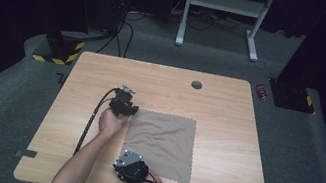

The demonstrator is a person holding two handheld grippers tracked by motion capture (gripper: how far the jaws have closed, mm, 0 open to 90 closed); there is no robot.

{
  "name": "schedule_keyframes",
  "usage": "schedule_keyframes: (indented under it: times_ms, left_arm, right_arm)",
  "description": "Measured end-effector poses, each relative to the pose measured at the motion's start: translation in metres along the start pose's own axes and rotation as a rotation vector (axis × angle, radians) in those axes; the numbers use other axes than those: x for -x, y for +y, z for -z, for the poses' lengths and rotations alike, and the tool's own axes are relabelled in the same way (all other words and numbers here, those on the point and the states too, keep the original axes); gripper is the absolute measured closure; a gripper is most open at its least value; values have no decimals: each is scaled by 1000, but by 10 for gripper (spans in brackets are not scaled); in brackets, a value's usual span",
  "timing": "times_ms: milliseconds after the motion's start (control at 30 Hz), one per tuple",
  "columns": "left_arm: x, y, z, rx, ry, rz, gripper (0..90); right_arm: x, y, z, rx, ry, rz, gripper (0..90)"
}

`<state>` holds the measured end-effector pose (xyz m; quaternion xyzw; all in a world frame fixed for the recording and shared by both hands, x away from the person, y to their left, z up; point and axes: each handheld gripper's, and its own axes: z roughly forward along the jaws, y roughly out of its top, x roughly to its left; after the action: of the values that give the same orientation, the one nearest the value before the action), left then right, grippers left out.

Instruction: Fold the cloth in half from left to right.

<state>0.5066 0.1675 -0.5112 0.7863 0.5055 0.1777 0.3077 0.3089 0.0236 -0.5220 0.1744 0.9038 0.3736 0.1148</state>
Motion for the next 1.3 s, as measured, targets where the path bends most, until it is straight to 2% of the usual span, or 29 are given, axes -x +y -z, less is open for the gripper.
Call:
schedule_keyframes:
  times_ms: [167,267,367,533,700,833,900,1033,1067,1167,1233,1300]
  left_arm:
    - [0,0,0,-5,-23,-3,790]
    - [0,1,0,-12,-43,-7,857]
    - [3,4,-1,-24,-39,-33,898]
    - [-1,7,2,-9,-59,-7,900]
    - [-10,12,13,30,-73,30,900]
    - [-12,10,14,19,-80,16,897]
    - [-11,8,10,16,-84,14,781]
    - [-7,8,2,7,-81,16,665]
    - [-5,8,0,0,-78,18,659]
    - [0,8,-4,-19,-49,-16,670]
    - [2,8,-5,-24,-22,-38,710]
    - [3,8,-4,-26,-26,-43,774]
  right_arm:
    - [-5,2,0,-16,-49,30,884]
    - [-6,2,-1,-16,-58,37,890]
    - [-7,2,0,-16,-59,36,895]
    - [-5,2,6,3,-42,-1,897]
    - [-4,4,12,22,-39,-6,898]
    - [-4,4,13,26,-40,-3,899]
    - [-4,3,12,22,-38,-2,898]
    - [-4,3,10,17,-34,-3,898]
    - [-4,3,9,17,-35,-3,898]
    - [-4,3,10,11,-37,-7,898]
    - [-4,4,10,12,-37,-7,898]
    - [-4,4,10,13,-36,-7,898]
